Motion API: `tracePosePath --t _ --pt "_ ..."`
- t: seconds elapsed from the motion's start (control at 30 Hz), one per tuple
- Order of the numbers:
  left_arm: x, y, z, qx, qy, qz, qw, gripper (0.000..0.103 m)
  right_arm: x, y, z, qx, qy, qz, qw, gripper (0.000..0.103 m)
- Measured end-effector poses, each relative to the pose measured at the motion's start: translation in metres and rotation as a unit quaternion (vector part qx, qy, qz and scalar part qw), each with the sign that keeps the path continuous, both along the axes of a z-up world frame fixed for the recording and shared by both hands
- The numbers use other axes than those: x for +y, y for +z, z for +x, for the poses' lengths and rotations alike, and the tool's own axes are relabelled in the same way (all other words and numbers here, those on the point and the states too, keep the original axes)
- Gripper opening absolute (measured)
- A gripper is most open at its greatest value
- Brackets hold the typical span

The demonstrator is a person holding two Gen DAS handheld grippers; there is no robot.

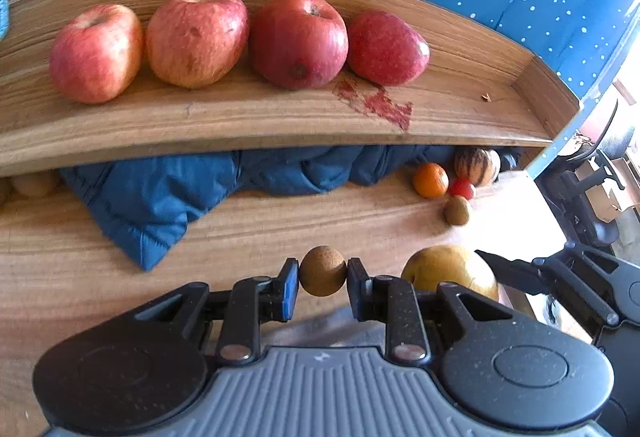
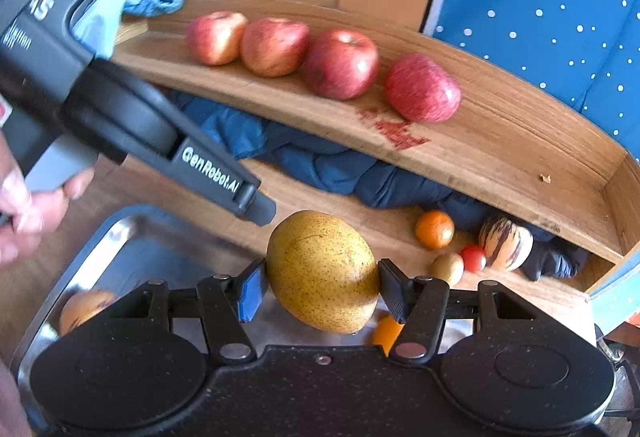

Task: Organize fruits
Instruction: 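Carry the kiwi and pear toward the steel tray with both tools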

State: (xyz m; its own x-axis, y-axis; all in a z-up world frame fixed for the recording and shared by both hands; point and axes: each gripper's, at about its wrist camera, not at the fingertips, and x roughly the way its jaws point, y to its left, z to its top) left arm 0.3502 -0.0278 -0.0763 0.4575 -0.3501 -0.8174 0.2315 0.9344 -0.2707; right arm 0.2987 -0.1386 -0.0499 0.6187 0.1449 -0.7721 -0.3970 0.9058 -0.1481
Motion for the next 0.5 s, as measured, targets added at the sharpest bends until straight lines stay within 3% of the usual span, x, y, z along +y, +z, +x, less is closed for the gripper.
tracePosePath --t 0.5 --pt "0.004 -0.002 -0.047 0.026 -0.001 0.000 0.9997 0.028 0.013 -0.012 -0.027 0.030 0.019 0.001 0.999 0.061"
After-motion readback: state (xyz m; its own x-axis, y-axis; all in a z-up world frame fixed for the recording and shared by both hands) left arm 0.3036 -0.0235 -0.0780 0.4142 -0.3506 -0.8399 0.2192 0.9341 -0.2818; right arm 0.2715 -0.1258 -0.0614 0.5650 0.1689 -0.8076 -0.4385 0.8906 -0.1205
